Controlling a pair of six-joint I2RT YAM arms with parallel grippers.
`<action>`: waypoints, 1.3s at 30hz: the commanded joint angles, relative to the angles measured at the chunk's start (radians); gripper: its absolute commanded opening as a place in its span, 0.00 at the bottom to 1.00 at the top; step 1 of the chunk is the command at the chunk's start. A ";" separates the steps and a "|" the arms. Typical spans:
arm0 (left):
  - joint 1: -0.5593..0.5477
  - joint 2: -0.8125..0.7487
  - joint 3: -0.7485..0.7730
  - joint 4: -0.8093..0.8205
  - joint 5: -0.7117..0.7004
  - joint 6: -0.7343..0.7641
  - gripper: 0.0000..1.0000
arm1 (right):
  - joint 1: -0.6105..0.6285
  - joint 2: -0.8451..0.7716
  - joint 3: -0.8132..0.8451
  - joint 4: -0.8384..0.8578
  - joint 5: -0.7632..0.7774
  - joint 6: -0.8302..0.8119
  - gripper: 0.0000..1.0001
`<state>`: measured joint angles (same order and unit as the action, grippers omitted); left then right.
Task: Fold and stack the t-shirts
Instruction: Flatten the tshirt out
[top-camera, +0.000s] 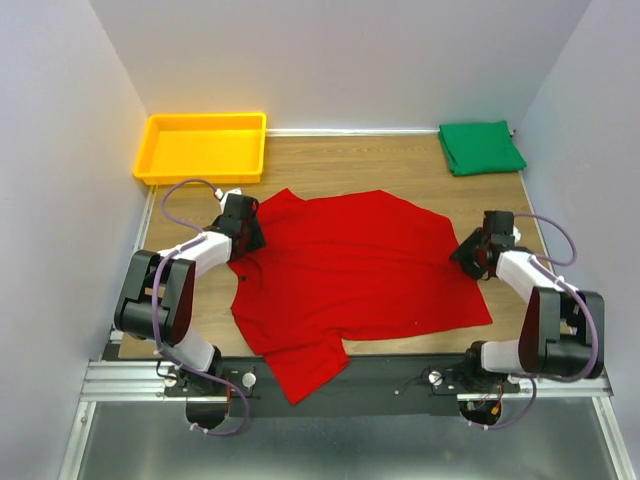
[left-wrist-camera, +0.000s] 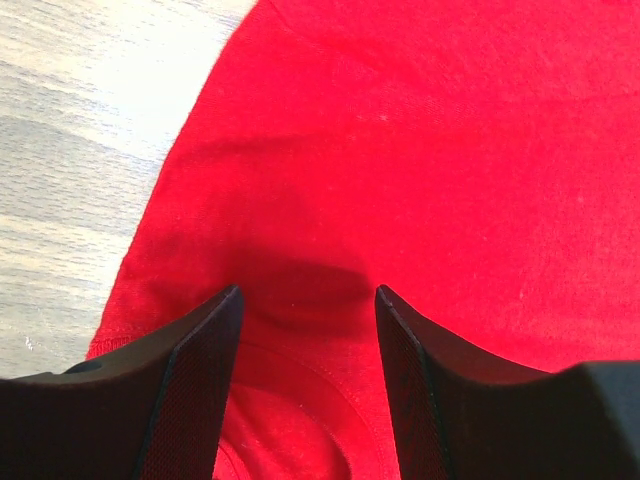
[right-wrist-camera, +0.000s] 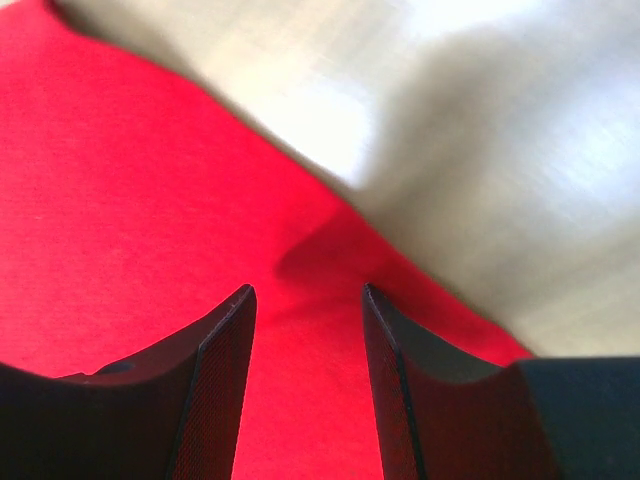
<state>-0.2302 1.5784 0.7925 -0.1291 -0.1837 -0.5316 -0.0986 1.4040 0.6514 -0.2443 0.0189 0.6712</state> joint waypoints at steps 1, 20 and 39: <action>0.006 -0.004 -0.016 -0.052 0.023 -0.002 0.64 | -0.035 -0.094 -0.064 -0.098 -0.004 0.050 0.54; -0.024 -0.518 -0.062 0.058 -0.011 0.243 0.78 | 0.096 0.386 0.612 -0.050 -0.508 -0.449 0.57; -0.026 -0.681 -0.179 0.181 -0.114 0.254 0.80 | 0.097 0.802 0.864 -0.053 -0.680 -0.567 0.56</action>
<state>-0.2508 0.8814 0.6037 0.0269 -0.2775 -0.2913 -0.0021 2.1586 1.5017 -0.2794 -0.5995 0.1432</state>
